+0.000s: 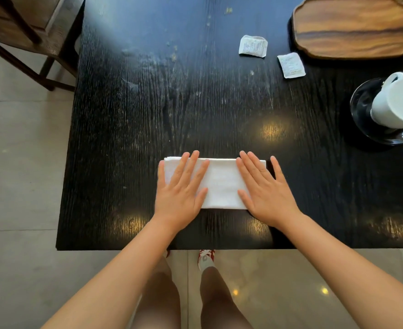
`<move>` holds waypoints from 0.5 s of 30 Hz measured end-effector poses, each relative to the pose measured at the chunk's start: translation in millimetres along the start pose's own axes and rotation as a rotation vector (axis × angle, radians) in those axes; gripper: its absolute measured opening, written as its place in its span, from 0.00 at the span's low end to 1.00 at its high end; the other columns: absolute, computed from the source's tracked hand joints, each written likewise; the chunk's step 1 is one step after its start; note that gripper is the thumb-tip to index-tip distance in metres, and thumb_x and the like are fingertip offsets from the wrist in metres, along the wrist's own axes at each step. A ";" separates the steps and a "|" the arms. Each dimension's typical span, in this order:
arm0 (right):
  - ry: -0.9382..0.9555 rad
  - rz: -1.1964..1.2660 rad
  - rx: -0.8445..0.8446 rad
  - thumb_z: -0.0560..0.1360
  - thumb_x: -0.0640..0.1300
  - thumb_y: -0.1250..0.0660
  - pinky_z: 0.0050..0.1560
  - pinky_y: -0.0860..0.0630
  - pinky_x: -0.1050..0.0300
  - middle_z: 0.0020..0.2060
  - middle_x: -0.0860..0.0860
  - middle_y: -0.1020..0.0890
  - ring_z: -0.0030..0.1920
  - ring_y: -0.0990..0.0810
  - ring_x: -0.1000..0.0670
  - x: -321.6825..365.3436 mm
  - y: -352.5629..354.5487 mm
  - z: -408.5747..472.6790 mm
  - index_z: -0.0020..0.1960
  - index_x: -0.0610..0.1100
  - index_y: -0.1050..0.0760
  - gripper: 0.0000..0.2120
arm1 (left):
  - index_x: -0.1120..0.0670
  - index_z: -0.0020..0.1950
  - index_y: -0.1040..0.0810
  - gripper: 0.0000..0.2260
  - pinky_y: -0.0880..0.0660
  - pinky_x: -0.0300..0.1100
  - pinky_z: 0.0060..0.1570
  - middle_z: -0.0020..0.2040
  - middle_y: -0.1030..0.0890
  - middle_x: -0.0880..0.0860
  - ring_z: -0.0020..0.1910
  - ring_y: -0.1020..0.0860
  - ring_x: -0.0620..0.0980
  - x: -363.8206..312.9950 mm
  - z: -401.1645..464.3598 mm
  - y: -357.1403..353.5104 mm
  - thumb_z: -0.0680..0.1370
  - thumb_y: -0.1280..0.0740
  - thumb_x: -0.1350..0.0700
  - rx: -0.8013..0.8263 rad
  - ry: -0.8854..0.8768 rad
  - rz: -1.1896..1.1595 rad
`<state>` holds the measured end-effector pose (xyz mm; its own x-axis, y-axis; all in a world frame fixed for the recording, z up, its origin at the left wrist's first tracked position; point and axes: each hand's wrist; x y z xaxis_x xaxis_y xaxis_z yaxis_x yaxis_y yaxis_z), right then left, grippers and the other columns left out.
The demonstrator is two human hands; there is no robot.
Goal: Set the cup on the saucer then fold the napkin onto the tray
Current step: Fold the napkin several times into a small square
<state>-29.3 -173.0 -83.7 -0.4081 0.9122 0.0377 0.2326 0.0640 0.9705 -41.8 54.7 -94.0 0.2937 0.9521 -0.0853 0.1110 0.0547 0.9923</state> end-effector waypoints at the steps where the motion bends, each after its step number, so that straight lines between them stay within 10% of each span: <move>1: -0.001 0.000 0.008 0.77 0.56 0.53 0.72 0.56 0.41 0.75 0.48 0.49 0.75 0.54 0.51 -1.8 0.4 -0.6 0.75 0.42 0.53 0.31 | 0.51 0.76 0.48 0.26 0.56 0.62 0.70 0.76 0.45 0.54 0.75 0.47 0.52 7.1 -5.1 0.5 0.78 0.51 0.45 0.001 0.037 0.025; 9: -0.111 0.086 0.021 0.77 0.60 0.61 0.71 0.55 0.37 0.75 0.46 0.50 0.75 0.53 0.48 32.7 -5.6 -46.6 0.75 0.41 0.52 0.33 | 0.55 0.76 0.49 0.27 0.58 0.61 0.70 0.77 0.47 0.51 0.75 0.60 0.44 73.9 17.7 11.7 0.79 0.54 0.45 0.034 -0.255 0.140; 15: -0.058 0.095 0.076 0.78 0.60 0.62 0.71 0.53 0.39 0.74 0.40 0.44 0.75 0.50 0.41 65.8 -14.7 -87.0 0.73 0.39 0.45 0.34 | 0.56 0.76 0.46 0.31 0.58 0.63 0.70 0.76 0.44 0.51 0.75 0.49 0.50 48.6 60.1 21.1 0.78 0.59 0.39 0.047 -0.398 0.136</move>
<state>-136.3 -149.1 -74.8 -0.3303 0.9372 0.1122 0.3350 0.0053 0.9422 31.9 84.1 -82.6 0.6511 0.7590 0.0091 0.0867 -0.0862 0.9925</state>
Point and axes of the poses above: each hand's wrist, its own z-axis towards the middle knuckle, its own y-axis out of the back of the hand, x = y × z
